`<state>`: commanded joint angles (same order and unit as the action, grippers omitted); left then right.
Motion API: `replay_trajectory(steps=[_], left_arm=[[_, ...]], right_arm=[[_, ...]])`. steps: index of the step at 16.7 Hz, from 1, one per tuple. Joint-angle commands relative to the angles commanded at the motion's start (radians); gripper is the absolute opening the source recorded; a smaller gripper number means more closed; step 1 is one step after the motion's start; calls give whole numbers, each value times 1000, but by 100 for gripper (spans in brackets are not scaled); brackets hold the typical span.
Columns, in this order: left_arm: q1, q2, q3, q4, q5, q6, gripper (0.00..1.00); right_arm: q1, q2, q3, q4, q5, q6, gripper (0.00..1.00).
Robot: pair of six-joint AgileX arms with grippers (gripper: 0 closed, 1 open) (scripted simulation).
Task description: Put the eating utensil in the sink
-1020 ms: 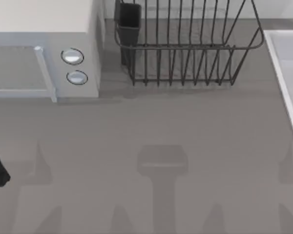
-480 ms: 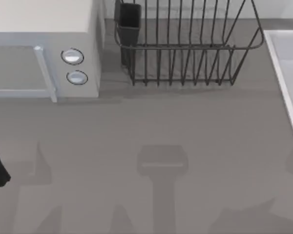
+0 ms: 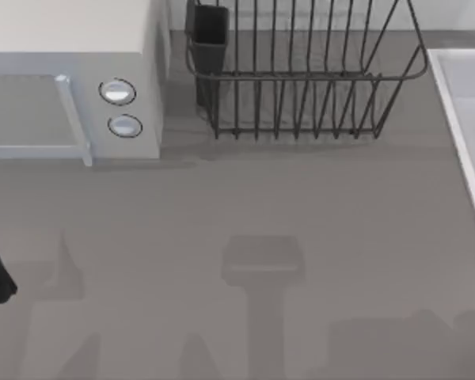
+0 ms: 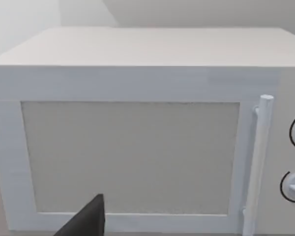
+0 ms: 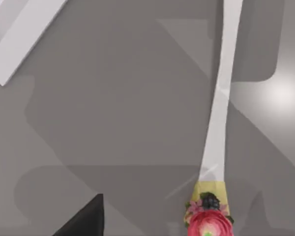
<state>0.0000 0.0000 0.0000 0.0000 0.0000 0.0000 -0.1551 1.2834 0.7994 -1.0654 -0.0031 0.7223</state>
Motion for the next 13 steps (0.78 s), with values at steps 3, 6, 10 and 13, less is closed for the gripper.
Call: replay_trajectory(steps=[3,6,10,13], left_arm=[[0,0,0,0,0,0,100],[0,0,0,0,0,0,100],[0,0,0,0,0,0,100],[0,0,0,0,0,0,100]], right_arm=[[-3,23,16,-19,0,14,100],[2,19,12,-16,0,12,100],[0,54,-28,56,0,16,100],[1,125,-107,210,0,20,100]])
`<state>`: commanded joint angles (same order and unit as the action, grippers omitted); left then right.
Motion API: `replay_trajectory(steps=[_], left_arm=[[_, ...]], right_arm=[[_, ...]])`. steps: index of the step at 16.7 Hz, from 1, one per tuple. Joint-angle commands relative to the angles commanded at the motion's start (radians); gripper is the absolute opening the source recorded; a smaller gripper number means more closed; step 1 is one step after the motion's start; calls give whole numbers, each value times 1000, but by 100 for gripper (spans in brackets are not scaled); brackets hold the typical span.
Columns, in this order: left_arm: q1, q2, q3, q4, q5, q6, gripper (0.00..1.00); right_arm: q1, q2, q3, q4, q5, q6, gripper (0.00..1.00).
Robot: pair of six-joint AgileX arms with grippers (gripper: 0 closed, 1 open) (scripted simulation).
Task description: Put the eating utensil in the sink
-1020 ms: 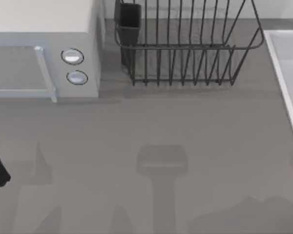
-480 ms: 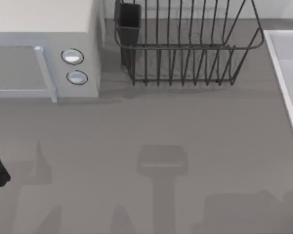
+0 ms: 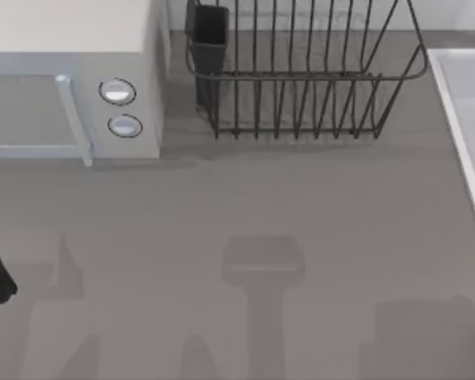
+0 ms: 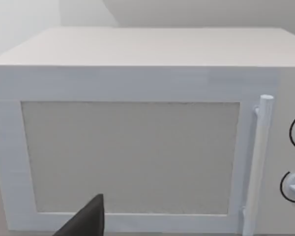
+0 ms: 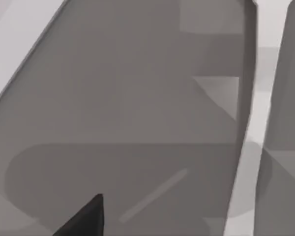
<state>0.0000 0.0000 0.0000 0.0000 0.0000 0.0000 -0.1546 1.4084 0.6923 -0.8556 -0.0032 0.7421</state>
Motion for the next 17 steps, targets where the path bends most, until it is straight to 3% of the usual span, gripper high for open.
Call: replay_trajectory(steps=[5,11,17], left_arm=[[0,0,0,0,0,0,100],[0,0,0,0,0,0,100],[0,0,0,0,0,0,100]], right_arm=[[2,110,-128,239,0,3,100],[3,124,-146,267,0,4,100],[3,124,-146,267,0,4,55]])
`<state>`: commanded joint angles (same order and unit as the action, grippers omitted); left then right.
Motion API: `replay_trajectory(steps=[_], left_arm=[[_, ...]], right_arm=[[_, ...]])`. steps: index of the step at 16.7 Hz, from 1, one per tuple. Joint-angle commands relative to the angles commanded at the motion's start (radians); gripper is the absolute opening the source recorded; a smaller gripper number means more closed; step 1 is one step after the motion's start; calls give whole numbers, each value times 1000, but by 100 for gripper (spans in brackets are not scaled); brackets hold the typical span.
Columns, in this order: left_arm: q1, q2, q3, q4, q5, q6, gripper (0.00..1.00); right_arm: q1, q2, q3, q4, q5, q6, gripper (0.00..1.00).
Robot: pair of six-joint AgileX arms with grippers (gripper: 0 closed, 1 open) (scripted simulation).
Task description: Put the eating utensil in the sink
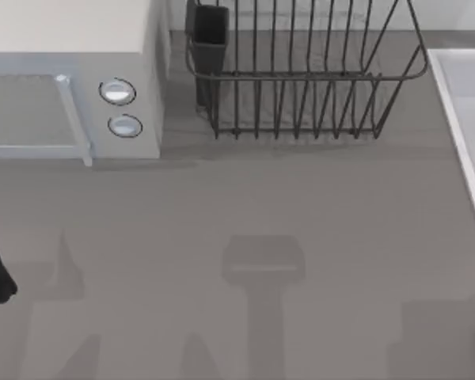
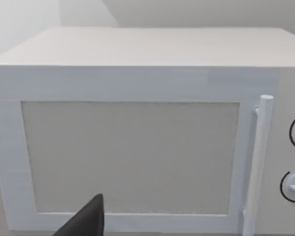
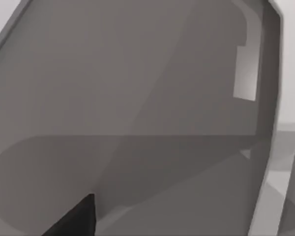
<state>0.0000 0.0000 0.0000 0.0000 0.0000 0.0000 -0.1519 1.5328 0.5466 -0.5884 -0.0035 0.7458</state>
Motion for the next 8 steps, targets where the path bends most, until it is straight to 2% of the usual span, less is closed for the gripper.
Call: replay_trajectory(steps=[7,8], left_arm=[[0,0,0,0,0,0,100],[0,0,0,0,0,0,100]], right_arm=[[0,0,0,0,0,0,2],[0,0,0,0,0,0,0]])
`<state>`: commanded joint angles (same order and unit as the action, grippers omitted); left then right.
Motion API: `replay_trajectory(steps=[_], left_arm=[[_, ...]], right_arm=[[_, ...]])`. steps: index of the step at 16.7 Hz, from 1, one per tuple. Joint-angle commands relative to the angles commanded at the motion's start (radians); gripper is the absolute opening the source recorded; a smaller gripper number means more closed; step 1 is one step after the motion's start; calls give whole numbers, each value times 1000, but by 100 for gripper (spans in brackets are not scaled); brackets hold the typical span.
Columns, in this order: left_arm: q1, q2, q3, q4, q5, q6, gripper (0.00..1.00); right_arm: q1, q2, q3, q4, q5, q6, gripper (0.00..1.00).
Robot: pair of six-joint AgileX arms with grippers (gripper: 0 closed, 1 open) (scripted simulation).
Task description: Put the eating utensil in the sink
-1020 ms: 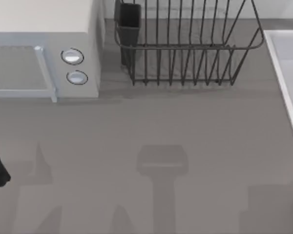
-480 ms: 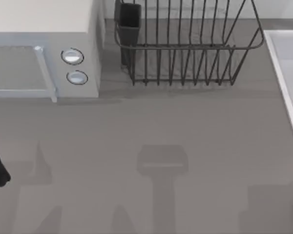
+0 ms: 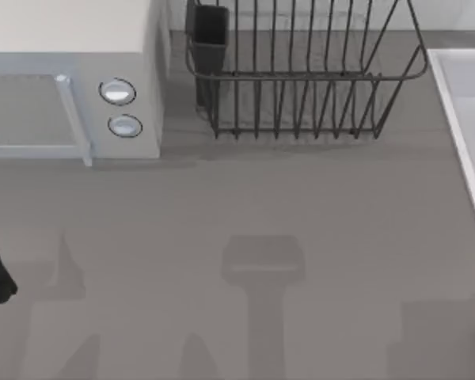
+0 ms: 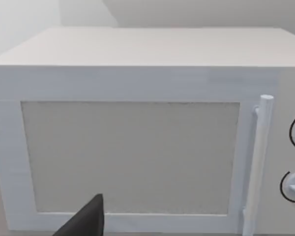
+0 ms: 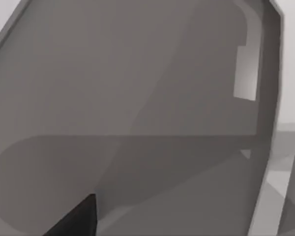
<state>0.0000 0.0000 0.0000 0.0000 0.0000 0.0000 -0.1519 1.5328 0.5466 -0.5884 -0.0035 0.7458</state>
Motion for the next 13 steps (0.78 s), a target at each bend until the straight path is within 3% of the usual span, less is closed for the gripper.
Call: replay_trajectory(steps=[7,8,13], left_arm=[[0,0,0,0,0,0,100],[0,0,0,0,0,0,100],[0,0,0,0,0,0,100]], right_arm=[[0,0,0,0,0,0,0],[5,-68,49,-98,18,0,0],[4,-109,137,-218,18,1,0]])
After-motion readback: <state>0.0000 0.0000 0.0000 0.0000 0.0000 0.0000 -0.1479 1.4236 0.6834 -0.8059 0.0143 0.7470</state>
